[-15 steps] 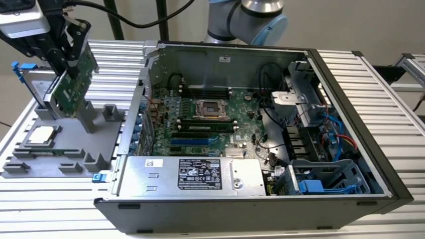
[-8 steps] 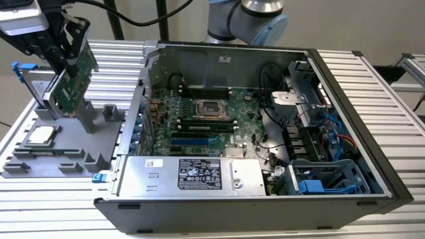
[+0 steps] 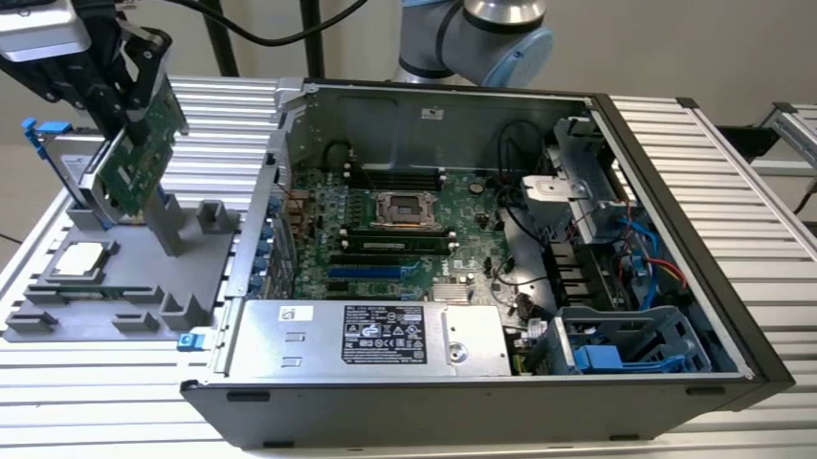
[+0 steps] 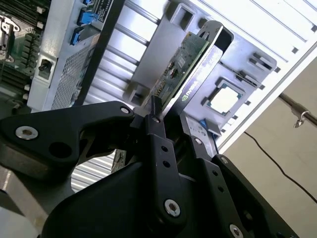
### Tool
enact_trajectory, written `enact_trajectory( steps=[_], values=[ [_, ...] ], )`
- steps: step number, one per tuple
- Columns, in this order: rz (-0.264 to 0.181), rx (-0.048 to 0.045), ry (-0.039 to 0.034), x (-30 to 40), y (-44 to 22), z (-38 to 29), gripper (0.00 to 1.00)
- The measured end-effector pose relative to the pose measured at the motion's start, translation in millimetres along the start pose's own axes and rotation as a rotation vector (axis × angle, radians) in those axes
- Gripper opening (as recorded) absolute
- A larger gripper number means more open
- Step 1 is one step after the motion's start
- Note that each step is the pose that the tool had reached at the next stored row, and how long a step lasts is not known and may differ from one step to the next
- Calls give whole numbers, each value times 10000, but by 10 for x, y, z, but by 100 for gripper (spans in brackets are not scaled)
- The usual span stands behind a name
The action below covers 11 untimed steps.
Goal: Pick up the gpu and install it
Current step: 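Pick up the gpu and move the gpu toward the slot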
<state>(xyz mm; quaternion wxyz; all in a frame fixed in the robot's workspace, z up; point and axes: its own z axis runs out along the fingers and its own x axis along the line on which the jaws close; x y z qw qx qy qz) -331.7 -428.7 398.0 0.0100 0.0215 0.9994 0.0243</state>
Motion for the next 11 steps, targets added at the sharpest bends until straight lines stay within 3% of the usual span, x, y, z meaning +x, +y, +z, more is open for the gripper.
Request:
enact_trajectory(
  steps=[11],
  values=[
    [0,0,0,-1,2,-40,0]
  ],
)
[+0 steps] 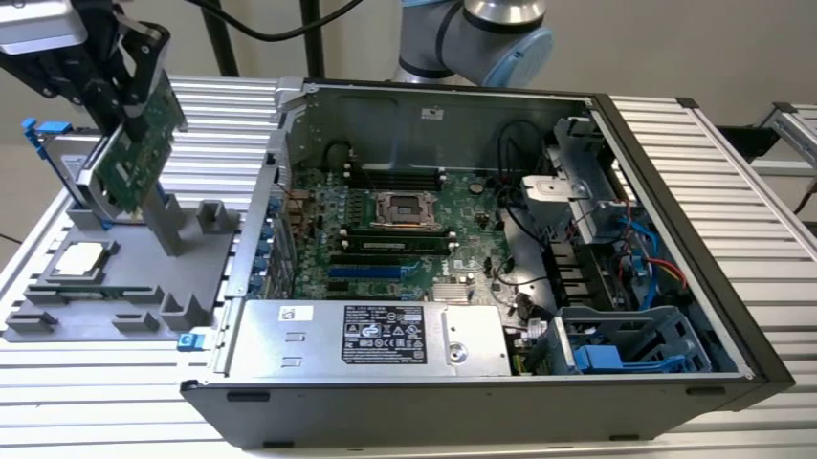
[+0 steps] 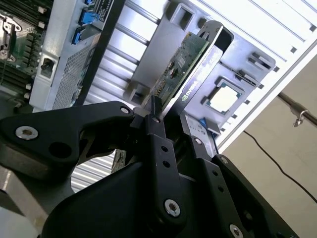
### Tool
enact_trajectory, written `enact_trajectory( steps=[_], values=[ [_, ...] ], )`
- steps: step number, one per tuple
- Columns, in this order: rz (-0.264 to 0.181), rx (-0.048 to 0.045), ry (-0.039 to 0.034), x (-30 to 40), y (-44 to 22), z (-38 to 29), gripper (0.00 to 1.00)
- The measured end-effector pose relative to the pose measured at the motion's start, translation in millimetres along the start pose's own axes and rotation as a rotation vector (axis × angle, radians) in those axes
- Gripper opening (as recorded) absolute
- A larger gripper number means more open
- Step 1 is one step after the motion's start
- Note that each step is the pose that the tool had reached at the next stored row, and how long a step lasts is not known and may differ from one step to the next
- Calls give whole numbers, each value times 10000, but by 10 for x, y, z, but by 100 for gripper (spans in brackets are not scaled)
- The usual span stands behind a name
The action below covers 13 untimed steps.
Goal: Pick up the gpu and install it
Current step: 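Pick up the gpu and move the gpu toward the slot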
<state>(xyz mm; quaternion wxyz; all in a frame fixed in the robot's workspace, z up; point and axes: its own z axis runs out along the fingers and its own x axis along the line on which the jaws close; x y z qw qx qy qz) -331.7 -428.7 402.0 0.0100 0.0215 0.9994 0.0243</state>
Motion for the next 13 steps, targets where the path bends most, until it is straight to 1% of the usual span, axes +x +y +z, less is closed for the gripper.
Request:
enact_trajectory(
  steps=[13],
  values=[
    [0,0,0,-1,2,-39,0]
  ],
)
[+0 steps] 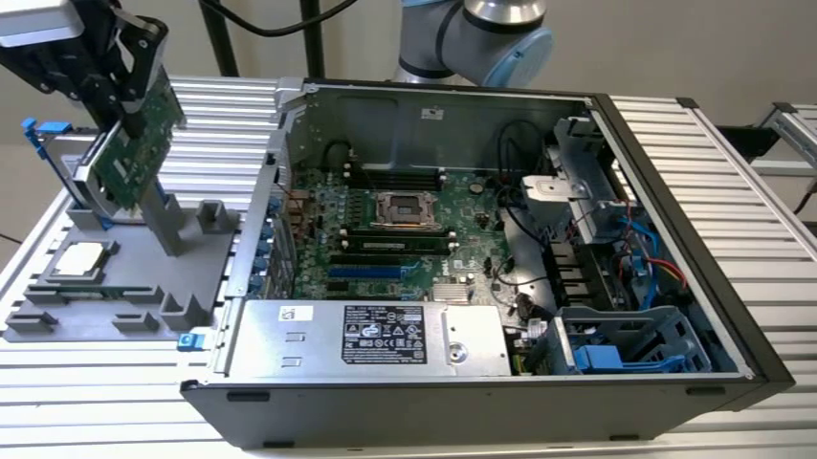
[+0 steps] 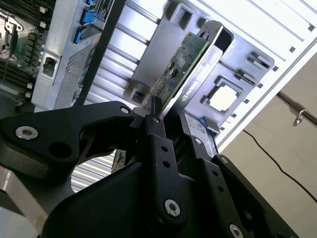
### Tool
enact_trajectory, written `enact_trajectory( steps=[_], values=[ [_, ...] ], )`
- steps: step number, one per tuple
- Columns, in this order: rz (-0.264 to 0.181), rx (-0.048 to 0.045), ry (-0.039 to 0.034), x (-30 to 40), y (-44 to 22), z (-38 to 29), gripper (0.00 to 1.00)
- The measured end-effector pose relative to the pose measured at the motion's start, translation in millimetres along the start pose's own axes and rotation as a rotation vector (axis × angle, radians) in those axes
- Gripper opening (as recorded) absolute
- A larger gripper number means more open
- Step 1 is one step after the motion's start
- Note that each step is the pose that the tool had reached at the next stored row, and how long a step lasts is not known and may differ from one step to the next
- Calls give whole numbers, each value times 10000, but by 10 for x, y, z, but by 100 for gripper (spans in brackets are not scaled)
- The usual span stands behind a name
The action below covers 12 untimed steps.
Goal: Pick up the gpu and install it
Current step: 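Pick up the gpu and move the gpu toward the slot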
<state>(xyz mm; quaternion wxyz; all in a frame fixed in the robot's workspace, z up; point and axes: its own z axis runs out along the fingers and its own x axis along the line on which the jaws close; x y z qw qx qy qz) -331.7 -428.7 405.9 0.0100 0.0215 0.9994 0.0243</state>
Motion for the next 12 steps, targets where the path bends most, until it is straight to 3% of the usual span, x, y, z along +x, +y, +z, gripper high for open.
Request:
enact_trajectory(
  steps=[12],
  values=[
    [0,0,0,-1,3,-60,0]
  ],
)
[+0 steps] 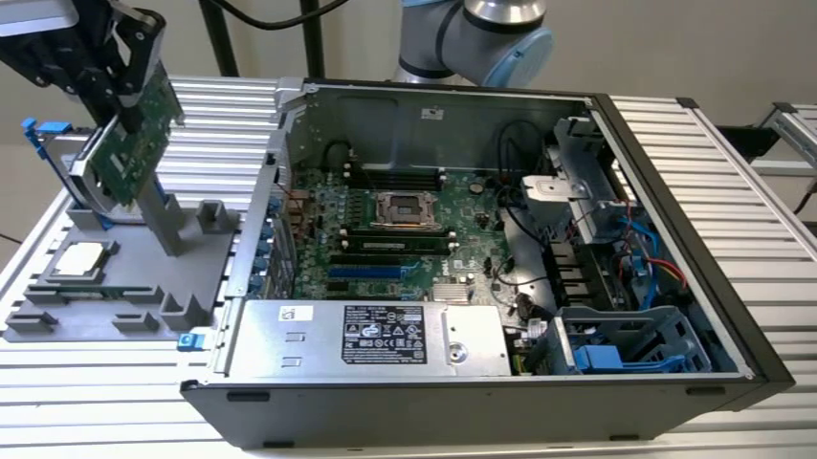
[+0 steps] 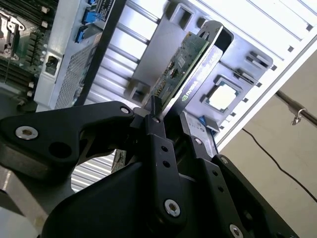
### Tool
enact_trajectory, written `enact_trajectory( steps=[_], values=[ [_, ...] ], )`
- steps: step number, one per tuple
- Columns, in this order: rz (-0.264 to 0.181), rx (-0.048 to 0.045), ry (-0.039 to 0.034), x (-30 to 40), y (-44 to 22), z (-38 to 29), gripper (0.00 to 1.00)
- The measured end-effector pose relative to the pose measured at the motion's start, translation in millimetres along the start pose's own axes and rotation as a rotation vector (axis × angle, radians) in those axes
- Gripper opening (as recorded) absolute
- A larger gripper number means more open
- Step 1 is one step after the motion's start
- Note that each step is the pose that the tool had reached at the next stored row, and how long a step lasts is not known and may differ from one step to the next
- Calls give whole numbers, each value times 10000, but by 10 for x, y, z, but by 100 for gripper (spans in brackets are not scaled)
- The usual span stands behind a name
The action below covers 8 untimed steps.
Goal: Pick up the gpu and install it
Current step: 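Pick up the gpu and move the gpu toward the slot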
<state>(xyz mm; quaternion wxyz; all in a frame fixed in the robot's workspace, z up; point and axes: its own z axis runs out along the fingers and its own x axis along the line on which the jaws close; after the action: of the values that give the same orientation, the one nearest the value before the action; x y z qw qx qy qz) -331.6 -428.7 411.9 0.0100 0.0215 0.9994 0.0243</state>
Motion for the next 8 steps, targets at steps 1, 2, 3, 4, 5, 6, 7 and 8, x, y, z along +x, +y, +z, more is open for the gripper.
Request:
enact_trajectory(
  steps=[1,2,3,4,5,6,7,8],
  values=[
    [0,0,0,0,0,-9,0],
    [0,0,0,0,1,-18,0],
    [0,0,0,0,1,-27,0],
    [0,1,1,-1,2,-36,0],
    [0,0,0,-1,2,-44,0],
    [0,0,0,-1,2,-53,0],
    [0,0,0,-1,3,-60,0],
    [0,0,0,-1,3,-68,0]
  ],
)
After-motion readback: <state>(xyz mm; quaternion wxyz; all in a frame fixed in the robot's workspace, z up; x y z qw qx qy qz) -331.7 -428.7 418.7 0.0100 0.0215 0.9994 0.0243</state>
